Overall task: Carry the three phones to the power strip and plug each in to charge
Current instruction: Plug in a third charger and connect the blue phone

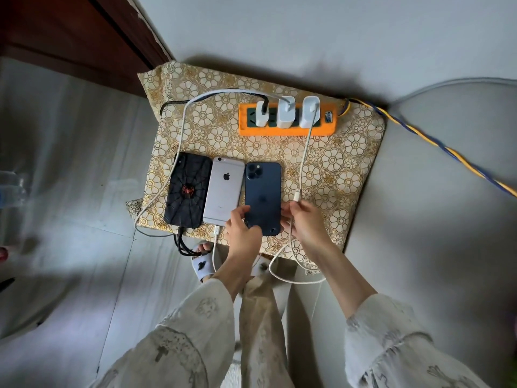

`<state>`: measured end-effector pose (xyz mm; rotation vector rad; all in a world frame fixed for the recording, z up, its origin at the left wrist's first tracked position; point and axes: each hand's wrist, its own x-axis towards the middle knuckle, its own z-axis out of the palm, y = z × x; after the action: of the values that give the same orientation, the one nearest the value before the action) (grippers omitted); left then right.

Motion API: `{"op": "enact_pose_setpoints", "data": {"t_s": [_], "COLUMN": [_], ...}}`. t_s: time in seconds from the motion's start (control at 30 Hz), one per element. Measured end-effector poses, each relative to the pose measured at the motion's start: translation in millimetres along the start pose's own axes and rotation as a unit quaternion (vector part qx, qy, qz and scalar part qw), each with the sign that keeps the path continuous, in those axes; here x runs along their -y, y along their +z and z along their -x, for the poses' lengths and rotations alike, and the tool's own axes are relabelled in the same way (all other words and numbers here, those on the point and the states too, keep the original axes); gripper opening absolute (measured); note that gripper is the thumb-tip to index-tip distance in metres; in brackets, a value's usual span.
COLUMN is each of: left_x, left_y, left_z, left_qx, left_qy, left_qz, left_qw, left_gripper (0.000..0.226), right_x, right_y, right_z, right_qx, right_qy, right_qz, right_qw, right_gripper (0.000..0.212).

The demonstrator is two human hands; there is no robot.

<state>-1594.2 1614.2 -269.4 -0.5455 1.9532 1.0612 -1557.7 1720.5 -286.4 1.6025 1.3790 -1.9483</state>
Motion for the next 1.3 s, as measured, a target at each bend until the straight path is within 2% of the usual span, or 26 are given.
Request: {"op": "enact_pose_setpoints", "data": {"t_s": [0.1,0.27,0.33,0.47,0.63,0.77,0.9,1.07,1.2,1.3], "left_x": [0,-6,-10,-15,-24,-27,-49,-100,-140,-159], "left_y": [-1,3,5,7,-20,-53,-93,-137,-163,-174], "left_z": [-5,-18,-17,-16,-13,17,58,117,170,208], "left_qx": [-0.005,-0.017,0.006,0.053,0.127,0.131,0.126,0.174,0.212,0.224], "left_qy": [-0.007,-0.018,0.012,0.084,-0.029,-0.071,-0.052,-0.016,0.026,0.058], "left_qz": [0.012,-0.123,-0.122,-0.209,-0.037,0.141,0.268,0.397,0.441,0.435], "left_qw": [1.0,0.992,0.992,0.973,0.991,0.979,0.954,0.901,0.872,0.87], "left_gripper": [0.046,0.047,0.041,0.032,0.03,0.021,0.016,0.018,0.013,0.013], "right_x": [3,7,7,4,7,23,55,102,136,152], "right_y": [-5,-12,-14,-14,-21,-18,-16,-9,-3,4], "right_z": [-1,-1,1,4,21,61,122,205,264,301], "right_qx": [-0.004,0.014,0.023,0.028,0.004,0.008,0.048,0.113,0.12,0.116], "right_qy": [0.001,-0.01,-0.017,-0.024,-0.033,-0.073,-0.131,-0.188,-0.254,-0.316], "right_qz": [-0.008,-0.006,-0.016,-0.021,0.018,0.066,0.127,0.136,0.13,0.135], "right_qw": [1.0,1.0,0.999,0.999,0.999,0.995,0.982,0.966,0.951,0.932], "right_gripper": [0.025,0.024,0.023,0.016,0.017,0.019,0.023,0.023,0.021,0.018]}}
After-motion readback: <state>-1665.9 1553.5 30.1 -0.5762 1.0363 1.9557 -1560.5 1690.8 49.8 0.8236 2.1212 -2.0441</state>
